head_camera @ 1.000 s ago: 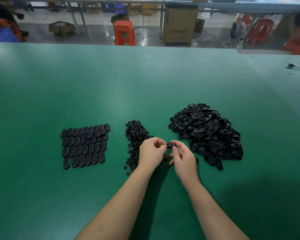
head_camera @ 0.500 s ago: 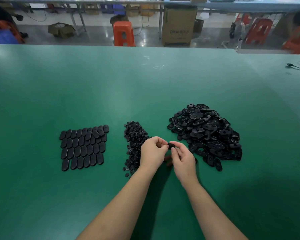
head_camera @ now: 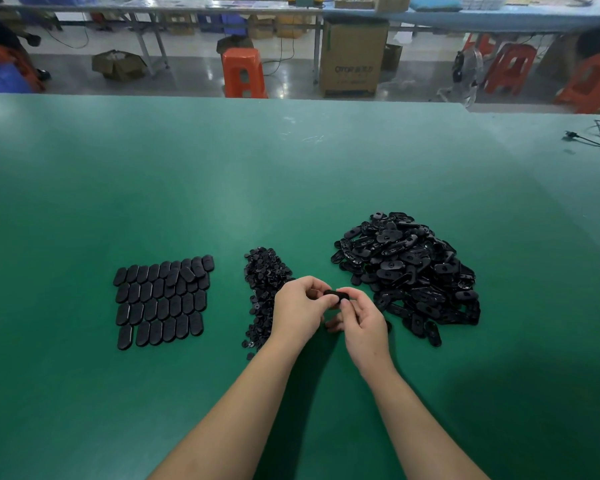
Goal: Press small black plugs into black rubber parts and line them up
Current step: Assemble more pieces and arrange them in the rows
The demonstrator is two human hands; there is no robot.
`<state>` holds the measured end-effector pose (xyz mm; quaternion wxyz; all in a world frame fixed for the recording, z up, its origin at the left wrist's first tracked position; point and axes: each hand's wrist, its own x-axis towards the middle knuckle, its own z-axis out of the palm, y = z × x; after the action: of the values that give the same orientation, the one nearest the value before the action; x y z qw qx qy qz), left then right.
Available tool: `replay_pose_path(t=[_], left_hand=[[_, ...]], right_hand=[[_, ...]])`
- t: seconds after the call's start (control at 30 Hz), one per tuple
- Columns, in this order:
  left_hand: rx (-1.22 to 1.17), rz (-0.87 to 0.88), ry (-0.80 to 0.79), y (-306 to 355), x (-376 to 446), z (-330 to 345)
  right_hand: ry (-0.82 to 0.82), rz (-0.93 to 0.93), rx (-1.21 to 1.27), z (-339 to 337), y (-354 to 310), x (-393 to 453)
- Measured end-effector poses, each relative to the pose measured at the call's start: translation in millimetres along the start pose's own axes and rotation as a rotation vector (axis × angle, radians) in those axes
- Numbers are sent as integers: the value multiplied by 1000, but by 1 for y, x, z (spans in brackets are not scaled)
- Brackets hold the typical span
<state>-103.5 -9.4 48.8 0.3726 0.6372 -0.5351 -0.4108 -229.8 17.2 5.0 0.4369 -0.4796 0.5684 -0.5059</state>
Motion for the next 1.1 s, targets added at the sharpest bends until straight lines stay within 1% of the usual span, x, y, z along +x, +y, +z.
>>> replay_pose_path(t=[0.2,0.3,0.63,0.73,1.1], left_hand=[[-55,2,-37,-1,-3,1],[-90,-17,-51,-3,-4,2],[-57,-66,-15,-8,-5,6],[-6,-70,-3,-8,-5,7],[-1,-83,-14,0,-10,10]], right_hand=[[13,-14,-23,-2,2,1],[19,-5,10,0,1,0],[1,-8,-29,0,-1,1],[-2,2,-30,-1,0,1],[12,14,-1,-2,-1,0]])
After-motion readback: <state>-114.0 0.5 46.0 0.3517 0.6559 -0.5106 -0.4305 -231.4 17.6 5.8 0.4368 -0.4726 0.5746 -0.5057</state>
